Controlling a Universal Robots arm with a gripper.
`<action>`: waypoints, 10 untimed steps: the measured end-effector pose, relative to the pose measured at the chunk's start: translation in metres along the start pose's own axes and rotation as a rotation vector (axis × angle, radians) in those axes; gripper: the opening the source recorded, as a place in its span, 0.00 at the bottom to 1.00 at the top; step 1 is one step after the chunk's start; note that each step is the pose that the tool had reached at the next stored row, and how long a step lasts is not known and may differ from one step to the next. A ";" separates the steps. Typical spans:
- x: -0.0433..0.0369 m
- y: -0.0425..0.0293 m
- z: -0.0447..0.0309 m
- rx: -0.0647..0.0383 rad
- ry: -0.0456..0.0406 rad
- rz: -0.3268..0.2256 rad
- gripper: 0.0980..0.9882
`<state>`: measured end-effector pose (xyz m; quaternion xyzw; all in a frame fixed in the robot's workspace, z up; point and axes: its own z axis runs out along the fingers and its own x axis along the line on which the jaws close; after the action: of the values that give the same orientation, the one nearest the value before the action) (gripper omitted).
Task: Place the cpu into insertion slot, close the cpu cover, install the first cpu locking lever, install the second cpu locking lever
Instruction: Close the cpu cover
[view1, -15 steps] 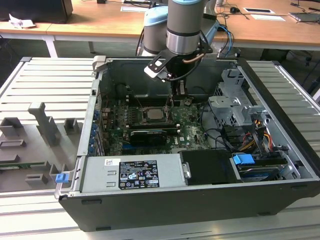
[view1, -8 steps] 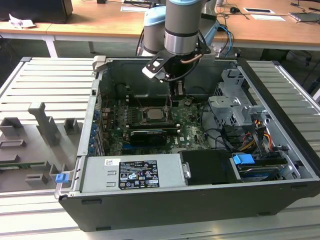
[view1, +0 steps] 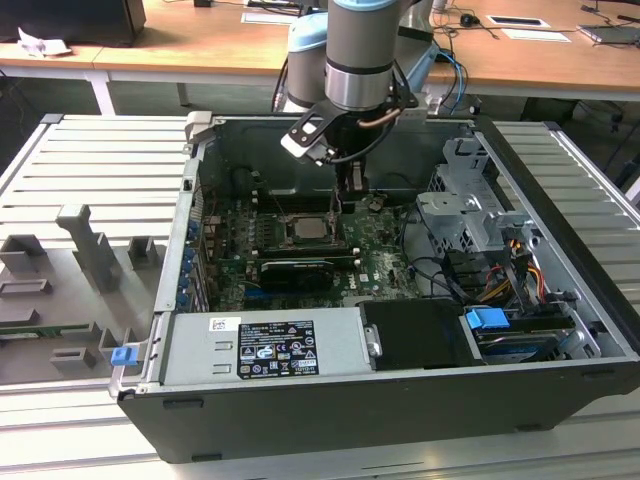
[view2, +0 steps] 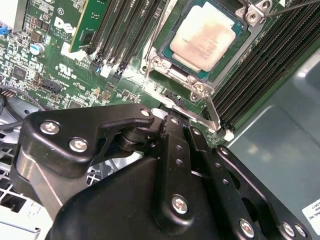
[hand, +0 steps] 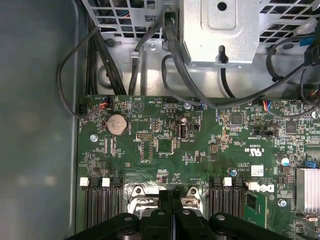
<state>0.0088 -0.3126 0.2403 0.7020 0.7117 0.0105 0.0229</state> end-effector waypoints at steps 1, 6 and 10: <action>0.0000 -0.0005 0.0001 0.000 0.0000 0.000 0.01; 0.0001 -0.0031 0.0002 0.000 0.0000 0.000 0.01; 0.0001 -0.0057 0.0002 0.000 0.0001 0.000 0.01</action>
<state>0.0030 -0.3126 0.2398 0.7020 0.7118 0.0105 0.0229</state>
